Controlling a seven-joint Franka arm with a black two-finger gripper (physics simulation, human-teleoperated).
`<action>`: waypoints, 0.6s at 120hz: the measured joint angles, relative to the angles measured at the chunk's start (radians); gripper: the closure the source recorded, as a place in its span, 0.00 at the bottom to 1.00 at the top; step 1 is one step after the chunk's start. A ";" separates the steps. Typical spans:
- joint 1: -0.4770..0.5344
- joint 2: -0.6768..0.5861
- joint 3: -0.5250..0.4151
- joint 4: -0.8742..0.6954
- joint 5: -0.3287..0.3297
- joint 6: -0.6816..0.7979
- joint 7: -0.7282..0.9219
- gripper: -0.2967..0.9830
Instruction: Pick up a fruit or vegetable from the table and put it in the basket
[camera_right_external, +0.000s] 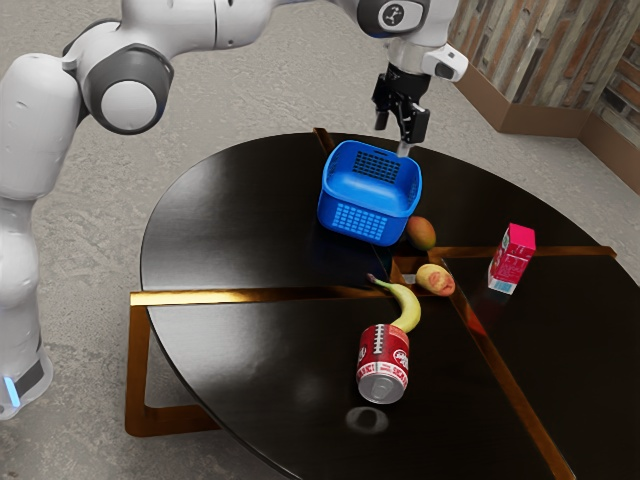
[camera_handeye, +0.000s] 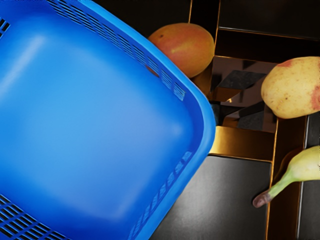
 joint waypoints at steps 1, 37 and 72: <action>0.000 0.000 0.000 0.000 0.000 0.000 0.001 0.23; -0.001 0.000 0.010 0.000 -0.016 0.003 0.034 0.23; -0.005 -0.031 0.009 -0.006 -0.027 -0.005 0.047 0.23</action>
